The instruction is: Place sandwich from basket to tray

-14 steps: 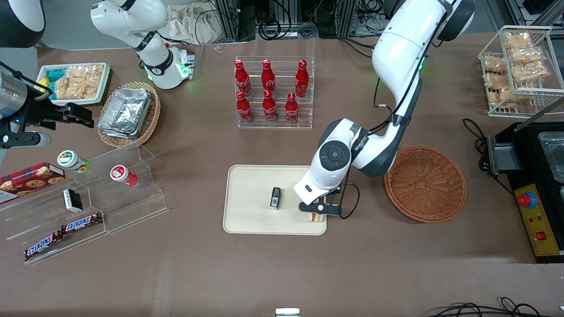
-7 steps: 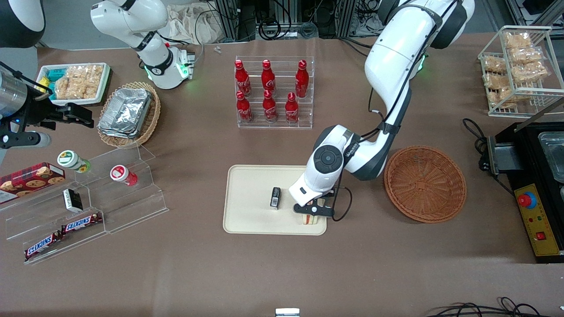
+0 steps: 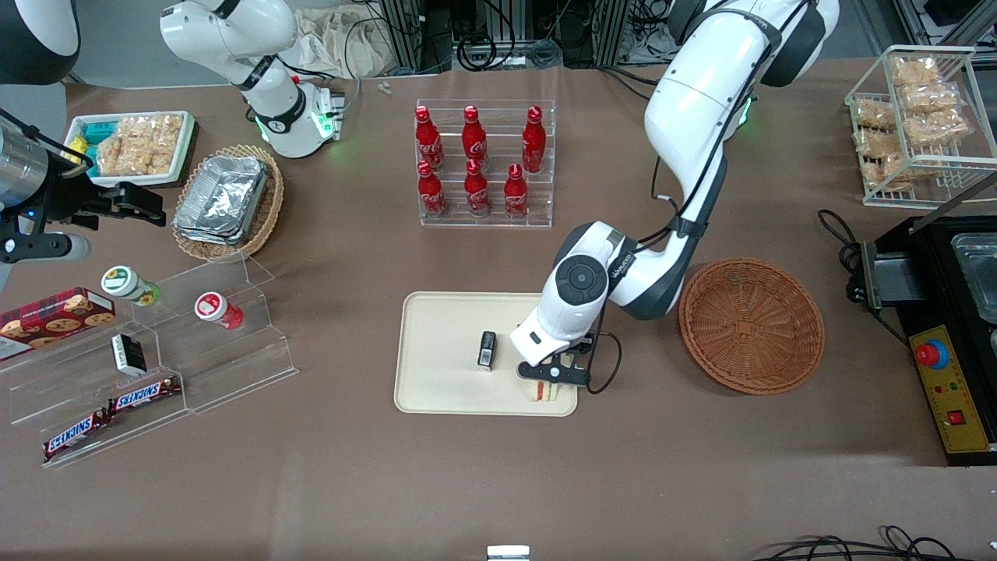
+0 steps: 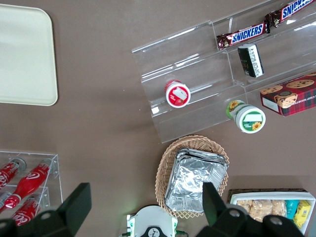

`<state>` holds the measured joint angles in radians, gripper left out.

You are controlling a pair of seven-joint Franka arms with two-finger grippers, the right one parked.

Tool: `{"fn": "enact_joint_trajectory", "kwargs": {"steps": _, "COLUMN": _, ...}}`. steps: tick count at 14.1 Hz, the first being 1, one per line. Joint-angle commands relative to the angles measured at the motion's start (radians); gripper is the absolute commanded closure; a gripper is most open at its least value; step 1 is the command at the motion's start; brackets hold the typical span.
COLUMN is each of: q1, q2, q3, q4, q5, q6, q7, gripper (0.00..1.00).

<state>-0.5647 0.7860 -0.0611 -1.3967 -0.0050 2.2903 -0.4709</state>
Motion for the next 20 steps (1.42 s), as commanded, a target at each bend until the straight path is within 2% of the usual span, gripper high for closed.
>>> {"fn": "enact_joint_trajectory", "kwargs": {"steps": 1, "q1": -0.009, "q2": 0.013, "q3": 0.01, "q4": 0.035, "q5": -0.006, "q6": 0.001, "q7": -0.001, "gripper": 0.0}}
{"fn": "enact_joint_trajectory", "kwargs": {"steps": 3, "q1": -0.009, "q2": 0.001, "q3": 0.012, "q4": 0.033, "q5": -0.006, "q6": 0.001, "q7": -0.008, "gripper": 0.0}}
{"fn": "enact_joint_trajectory", "kwargs": {"steps": 6, "q1": 0.003, "q2": -0.098, "q3": 0.014, "q4": 0.006, "q5": -0.006, "q6": -0.046, "q7": -0.011, "gripper": 0.0}}
{"fn": "enact_joint_trajectory", "kwargs": {"steps": 12, "q1": 0.091, "q2": -0.373, "q3": 0.027, "q4": -0.068, "q5": -0.009, "q6": -0.36, "q7": 0.034, "gripper": 0.0}}
{"fn": "enact_joint_trajectory", "kwargs": {"steps": 18, "q1": 0.198, "q2": -0.779, "q3": 0.029, "q4": -0.453, "q5": -0.003, "q6": -0.376, "q7": 0.055, "gripper": 0.0}}
{"fn": "enact_joint_trajectory", "kwargs": {"steps": 20, "q1": 0.262, "q2": -0.836, "q3": 0.029, "q4": -0.475, "q5": -0.004, "q6": -0.432, "q7": 0.127, "gripper": 0.0}}
